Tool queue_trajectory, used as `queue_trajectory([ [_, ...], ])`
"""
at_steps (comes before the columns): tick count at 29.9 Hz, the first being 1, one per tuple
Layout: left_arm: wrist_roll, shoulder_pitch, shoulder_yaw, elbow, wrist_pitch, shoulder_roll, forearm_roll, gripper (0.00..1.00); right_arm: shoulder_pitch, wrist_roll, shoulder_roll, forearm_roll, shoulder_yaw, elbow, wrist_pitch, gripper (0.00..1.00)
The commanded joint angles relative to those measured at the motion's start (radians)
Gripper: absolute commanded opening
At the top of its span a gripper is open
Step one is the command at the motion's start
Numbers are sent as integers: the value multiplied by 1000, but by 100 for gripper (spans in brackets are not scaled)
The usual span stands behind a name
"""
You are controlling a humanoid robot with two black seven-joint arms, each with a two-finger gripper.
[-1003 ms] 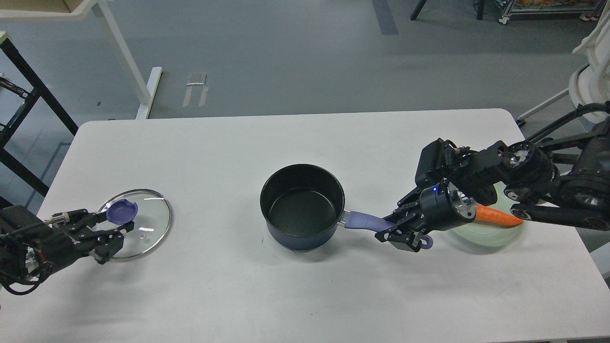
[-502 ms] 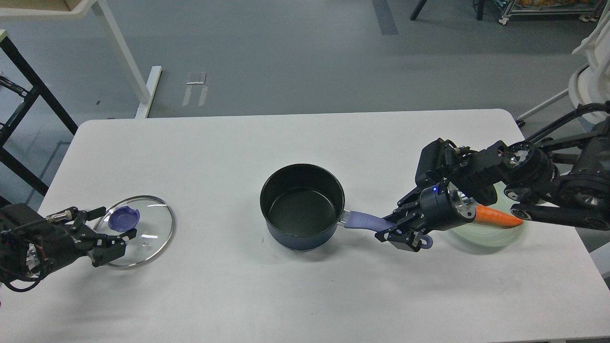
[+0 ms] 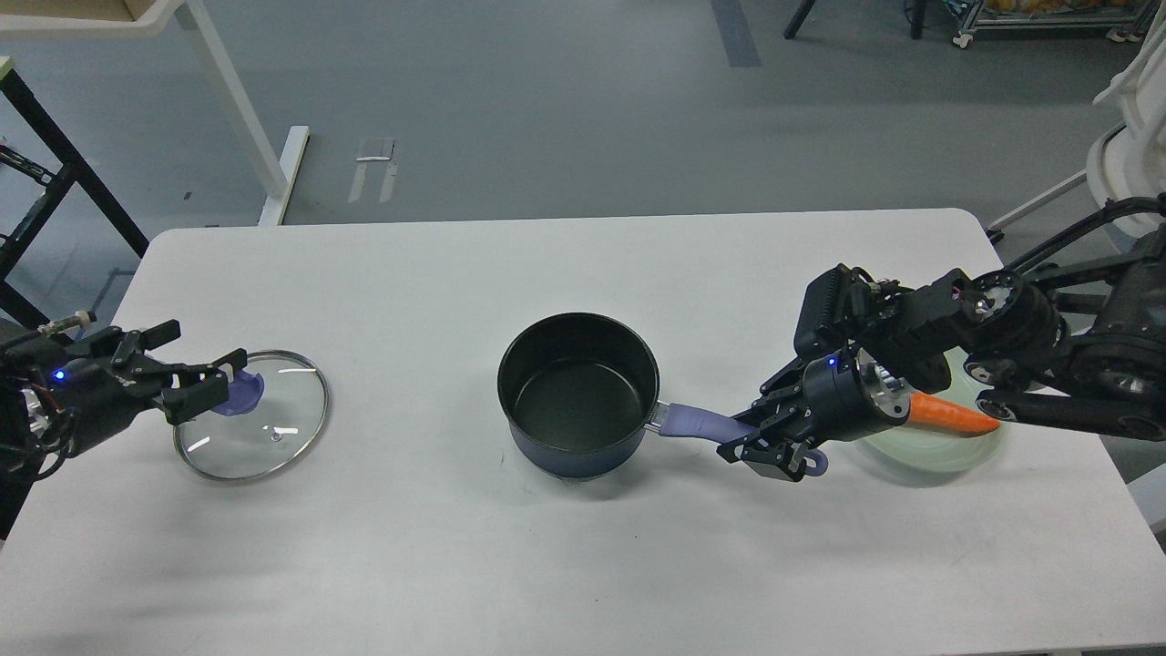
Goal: Open pot lid
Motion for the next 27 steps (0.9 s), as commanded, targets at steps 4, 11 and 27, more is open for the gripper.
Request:
queue_trajectory([
  [4, 0, -146, -34, -43, -371, 25, -489, 99, 0, 0, -1, 0, 0, 0, -1, 34],
  [11, 0, -213, -63, -36, -756, -7, -1184, 99, 0, 0, -1, 0, 0, 0, 0, 36],
  [27, 0, -217, -200, 41, -747, -210, -1438, 99, 55, 0, -33, 33, 3, 11, 0, 96],
])
